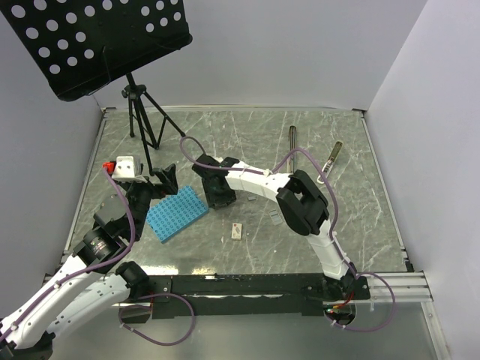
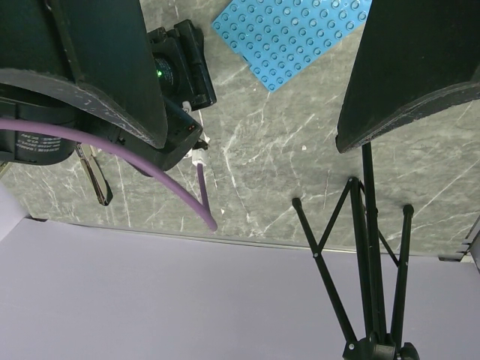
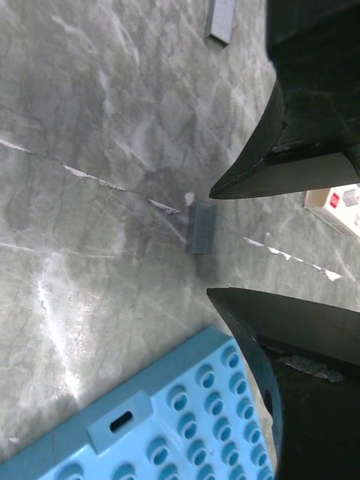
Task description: Unload the staples from the stapler
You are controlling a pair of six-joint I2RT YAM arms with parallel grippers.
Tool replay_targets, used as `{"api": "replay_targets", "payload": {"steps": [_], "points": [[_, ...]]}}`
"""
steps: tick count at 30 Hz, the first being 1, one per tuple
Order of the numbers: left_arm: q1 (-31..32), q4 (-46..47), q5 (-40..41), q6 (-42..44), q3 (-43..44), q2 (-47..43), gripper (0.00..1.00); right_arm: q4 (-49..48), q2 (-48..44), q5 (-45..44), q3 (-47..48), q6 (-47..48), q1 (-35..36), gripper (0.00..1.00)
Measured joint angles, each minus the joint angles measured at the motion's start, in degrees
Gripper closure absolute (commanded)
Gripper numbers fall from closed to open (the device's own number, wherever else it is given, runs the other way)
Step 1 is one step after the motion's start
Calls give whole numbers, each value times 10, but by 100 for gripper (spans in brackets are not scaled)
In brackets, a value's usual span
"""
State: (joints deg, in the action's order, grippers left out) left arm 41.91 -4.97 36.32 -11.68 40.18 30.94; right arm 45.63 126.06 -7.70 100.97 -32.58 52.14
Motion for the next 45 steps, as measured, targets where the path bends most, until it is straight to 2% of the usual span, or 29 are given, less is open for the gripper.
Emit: {"api": "replay_targets", "payload": {"steps": [4, 12, 16, 22, 33, 38, 45], "points": [[0, 0, 0, 0, 0, 0, 1, 4, 10, 0, 2, 0, 0, 42], [0, 0, 0, 0, 0, 0, 1, 8, 12, -7, 3, 0, 0, 51], [0, 0, 0, 0, 0, 0, 1, 11, 12, -11, 3, 1, 0, 59], [0, 0, 0, 0, 0, 0, 1, 10, 12, -14, 3, 5, 0, 64], [0, 0, 0, 0, 0, 0, 1, -7, 0, -12, -16, 26, 0, 67], [0, 0, 3, 0, 0, 0, 1, -34, -46, -4, -83, 57, 0, 67], [0, 1, 6, 1, -4, -1, 1, -62, -201, -5, -236, 140, -5, 68]]}}
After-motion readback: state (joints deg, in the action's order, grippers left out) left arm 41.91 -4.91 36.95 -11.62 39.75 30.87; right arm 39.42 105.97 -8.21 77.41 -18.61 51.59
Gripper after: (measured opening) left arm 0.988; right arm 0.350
